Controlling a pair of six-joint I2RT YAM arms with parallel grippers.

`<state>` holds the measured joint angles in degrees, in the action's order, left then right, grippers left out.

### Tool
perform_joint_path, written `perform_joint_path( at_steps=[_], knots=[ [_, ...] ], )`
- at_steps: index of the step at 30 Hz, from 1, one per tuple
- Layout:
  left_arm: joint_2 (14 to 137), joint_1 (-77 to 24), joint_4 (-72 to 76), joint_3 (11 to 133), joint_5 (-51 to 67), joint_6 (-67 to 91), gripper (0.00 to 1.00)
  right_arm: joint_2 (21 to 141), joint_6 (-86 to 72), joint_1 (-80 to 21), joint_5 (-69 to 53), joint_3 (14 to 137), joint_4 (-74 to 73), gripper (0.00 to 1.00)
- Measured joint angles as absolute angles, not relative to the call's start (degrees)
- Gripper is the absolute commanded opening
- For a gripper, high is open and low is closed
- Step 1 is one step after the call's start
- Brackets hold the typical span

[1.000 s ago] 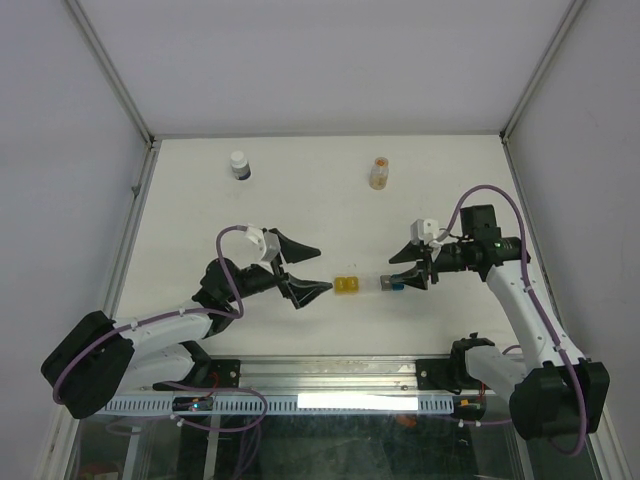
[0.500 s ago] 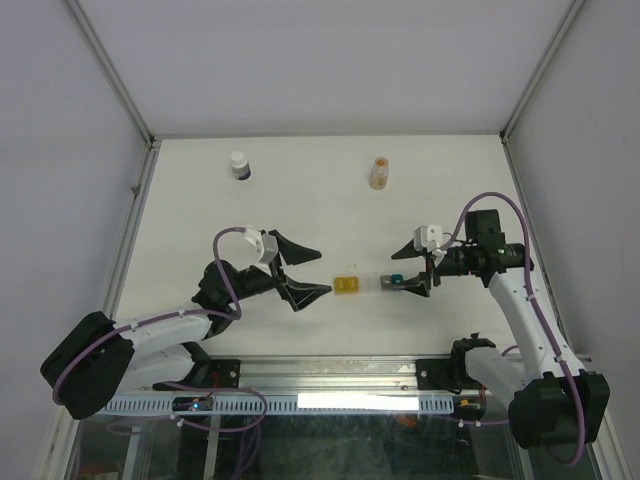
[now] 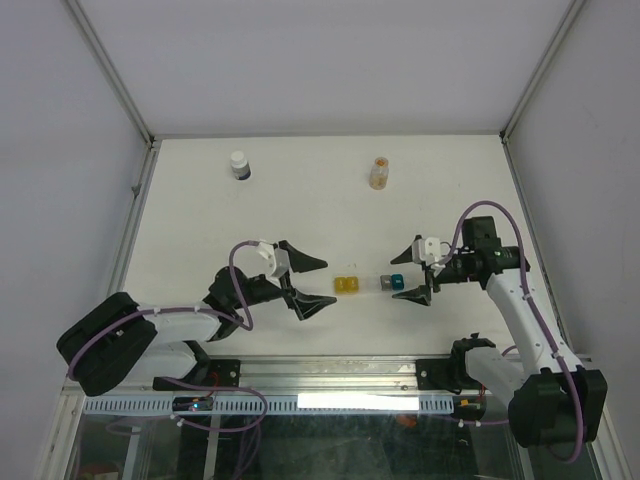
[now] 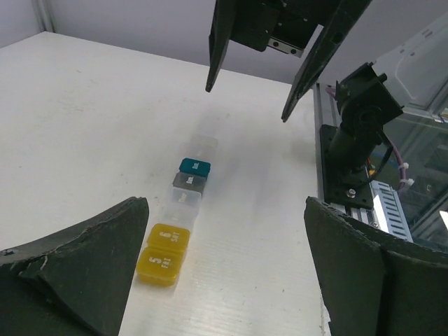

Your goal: Sort the pills into containers

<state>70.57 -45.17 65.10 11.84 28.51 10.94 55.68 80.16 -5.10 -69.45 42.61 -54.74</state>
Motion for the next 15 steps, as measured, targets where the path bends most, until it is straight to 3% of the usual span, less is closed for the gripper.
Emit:
perform_joint_path(
  at_steps=[15],
  knots=[
    [84.86, -53.30, 68.93, 11.94, 26.96, -7.94, 0.96, 58.24, 89.73, -5.19, -65.95, 39.40, -55.53, 0.79]
  ],
)
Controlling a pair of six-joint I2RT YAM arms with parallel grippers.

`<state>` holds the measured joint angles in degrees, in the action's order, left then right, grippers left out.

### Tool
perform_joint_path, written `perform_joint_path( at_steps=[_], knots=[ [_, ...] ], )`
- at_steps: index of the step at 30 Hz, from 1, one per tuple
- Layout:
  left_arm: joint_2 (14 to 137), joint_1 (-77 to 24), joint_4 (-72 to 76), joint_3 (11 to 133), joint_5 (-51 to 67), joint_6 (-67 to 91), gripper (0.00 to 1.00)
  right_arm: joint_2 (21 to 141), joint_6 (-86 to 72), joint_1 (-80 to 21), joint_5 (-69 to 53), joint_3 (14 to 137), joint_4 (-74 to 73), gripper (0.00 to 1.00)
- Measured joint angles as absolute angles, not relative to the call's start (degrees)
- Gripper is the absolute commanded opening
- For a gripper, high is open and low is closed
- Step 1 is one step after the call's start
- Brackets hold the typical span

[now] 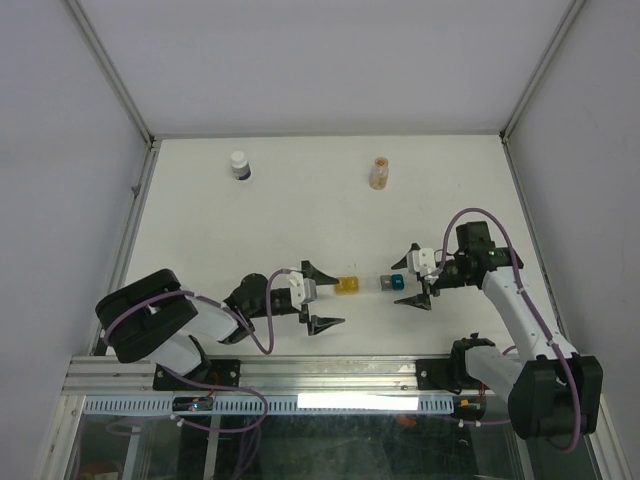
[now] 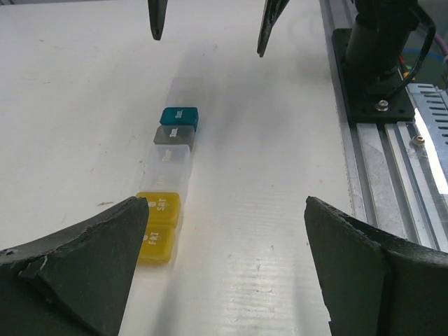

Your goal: Sort the pills into containers

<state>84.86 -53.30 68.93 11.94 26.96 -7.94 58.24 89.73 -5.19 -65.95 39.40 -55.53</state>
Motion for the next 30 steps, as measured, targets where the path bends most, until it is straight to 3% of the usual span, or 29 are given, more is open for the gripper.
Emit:
perform_joint_path(
  at_steps=[21, 30],
  knots=[
    [84.27, -53.30, 58.02, 18.28, 22.28, -12.78, 0.98, 58.89, 84.99, -9.26, -60.23, 37.80, -48.73, 0.79],
    [76.18, -45.23, 55.75, 18.28, 24.71, 4.19, 0.98, 57.01, 78.02, -9.26, -58.59, 37.78, -44.62, 0.79]
  ],
)
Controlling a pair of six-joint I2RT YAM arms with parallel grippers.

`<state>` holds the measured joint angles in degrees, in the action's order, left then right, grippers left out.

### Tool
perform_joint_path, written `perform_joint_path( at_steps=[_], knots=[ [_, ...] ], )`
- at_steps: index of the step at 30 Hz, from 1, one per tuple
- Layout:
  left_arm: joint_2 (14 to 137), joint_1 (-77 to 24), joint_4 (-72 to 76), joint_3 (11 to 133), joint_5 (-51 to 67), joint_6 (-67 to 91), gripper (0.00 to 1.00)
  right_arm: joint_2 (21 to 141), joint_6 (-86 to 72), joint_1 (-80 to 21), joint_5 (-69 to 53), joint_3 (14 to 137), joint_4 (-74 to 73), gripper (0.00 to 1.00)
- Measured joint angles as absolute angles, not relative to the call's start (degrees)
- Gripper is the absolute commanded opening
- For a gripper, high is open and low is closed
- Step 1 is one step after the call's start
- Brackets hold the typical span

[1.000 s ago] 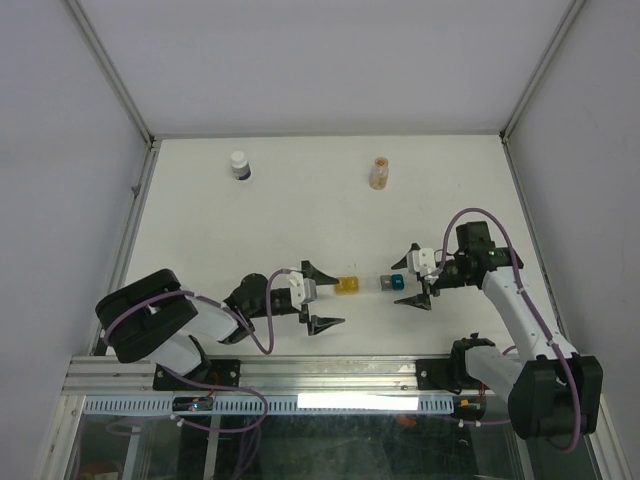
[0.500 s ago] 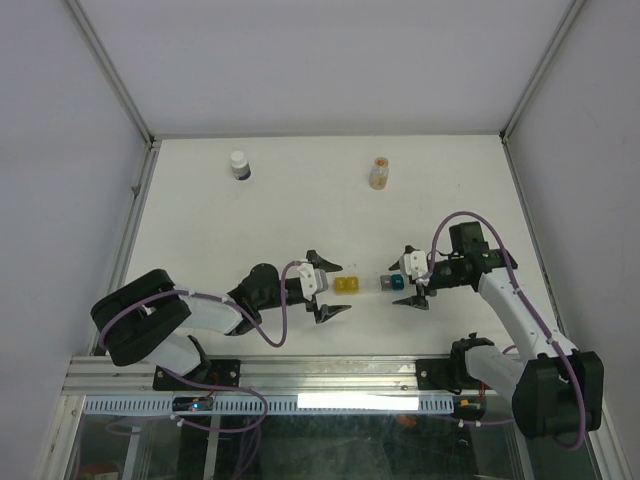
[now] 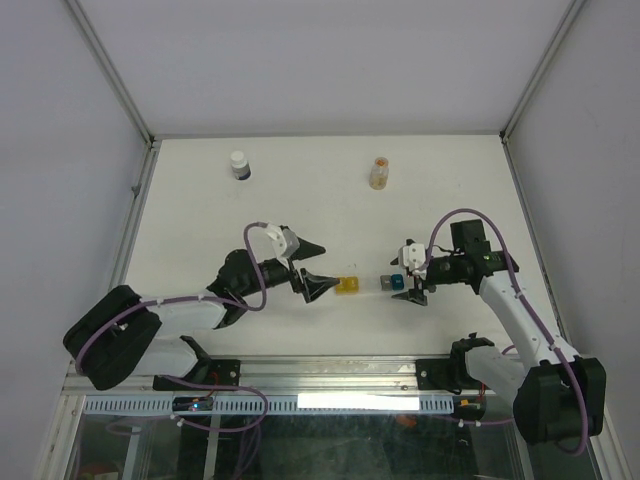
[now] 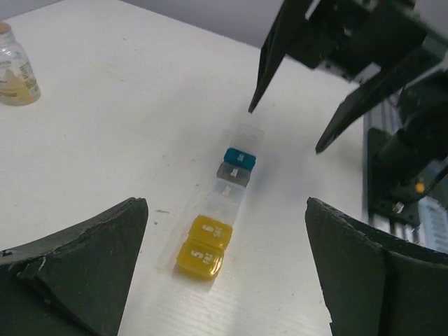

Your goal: Sort the pills into containers

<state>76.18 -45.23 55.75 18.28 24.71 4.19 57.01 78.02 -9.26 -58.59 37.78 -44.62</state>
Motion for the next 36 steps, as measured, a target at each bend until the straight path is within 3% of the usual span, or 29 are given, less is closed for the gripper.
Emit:
perform_joint_path(
  at_steps=[7, 16, 23, 30, 36],
  knots=[
    [66.02, -42.70, 43.57, 29.15, 23.44, 24.88, 0.99, 56.38, 73.89, -9.26, -58.39, 37.78, -43.20, 0.79],
    [58.89, -42.70, 33.58, 38.15, 17.45, 33.89, 0.99, 55.79, 66.70, -9.10, -58.43, 38.15, -41.15, 0.79],
    [63.02, -42.70, 32.01, 33.93, 18.09, 22.20, 0.99, 55.79, 62.39, -8.34, -58.59, 38.39, -38.57, 0.79],
    [76.51, -43.97, 45.84, 21.50, 29.45, 7.31, 0.99, 56.36, 66.63, -8.95, -58.98, 37.15, -38.19, 0.80],
    [80.44, -47.70, 50.59, 20.53, 31.18, -6.02, 0.99, 59.68, 71.79, -10.96, -58.74, 36.82, -38.41, 0.82]
  ],
)
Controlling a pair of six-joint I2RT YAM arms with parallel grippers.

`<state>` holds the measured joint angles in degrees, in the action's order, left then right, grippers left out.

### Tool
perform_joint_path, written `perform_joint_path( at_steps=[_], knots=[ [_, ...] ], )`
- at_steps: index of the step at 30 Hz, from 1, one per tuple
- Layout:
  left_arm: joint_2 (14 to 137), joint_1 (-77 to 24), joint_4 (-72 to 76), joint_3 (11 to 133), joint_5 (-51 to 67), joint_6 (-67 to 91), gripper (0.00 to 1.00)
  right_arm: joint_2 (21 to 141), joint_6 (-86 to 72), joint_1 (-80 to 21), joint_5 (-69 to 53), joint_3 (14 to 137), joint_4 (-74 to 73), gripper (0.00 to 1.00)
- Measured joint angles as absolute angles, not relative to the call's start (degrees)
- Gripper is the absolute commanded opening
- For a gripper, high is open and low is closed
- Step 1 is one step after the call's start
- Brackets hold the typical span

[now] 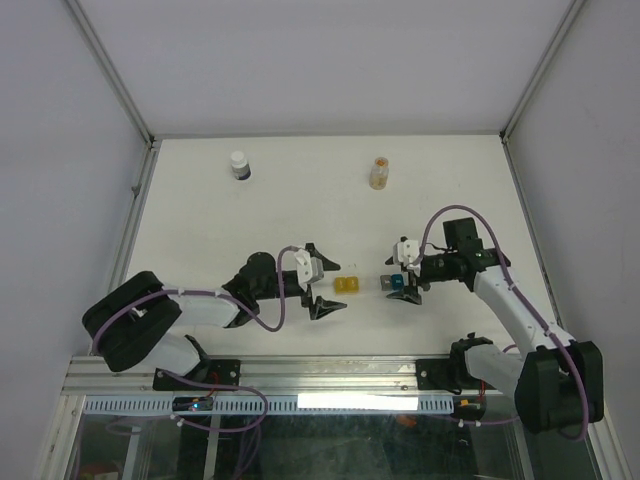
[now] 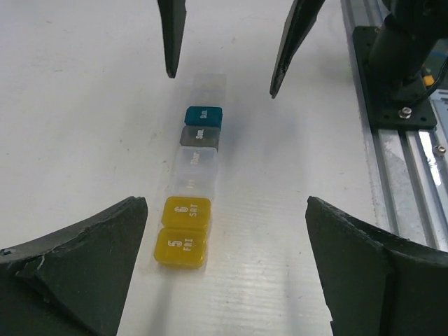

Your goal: Sort the pills into containers

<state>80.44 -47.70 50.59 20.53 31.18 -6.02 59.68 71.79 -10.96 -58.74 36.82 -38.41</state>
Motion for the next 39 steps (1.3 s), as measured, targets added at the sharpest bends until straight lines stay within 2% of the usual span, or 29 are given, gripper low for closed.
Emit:
perform_joint_path(
  at_steps=[8, 15, 22, 34, 39],
  knots=[
    [90.24, -50.70, 51.66, 21.71, 29.43, -18.44, 0.99, 64.18, 76.12, -13.63, -57.78, 36.82, -38.41, 0.84],
    [94.94, -50.65, 54.52, 23.03, 25.87, -20.80, 0.99, 72.20, 78.59, -15.35, -56.75, 39.35, -38.44, 0.82],
    [98.50, -50.52, 56.73, 24.05, 24.38, -21.52, 0.97, 72.93, 76.71, -18.48, -52.29, 39.31, -34.02, 0.82],
    [104.16, -49.76, 60.03, 24.77, 24.43, -21.69, 0.83, 75.55, 73.65, -20.21, -47.57, 38.37, -28.16, 0.81],
    [105.32, -49.39, 60.18, 25.17, 24.64, -21.69, 0.81, 77.08, 72.88, -21.45, -45.80, 37.95, -26.39, 0.80]
  ],
)
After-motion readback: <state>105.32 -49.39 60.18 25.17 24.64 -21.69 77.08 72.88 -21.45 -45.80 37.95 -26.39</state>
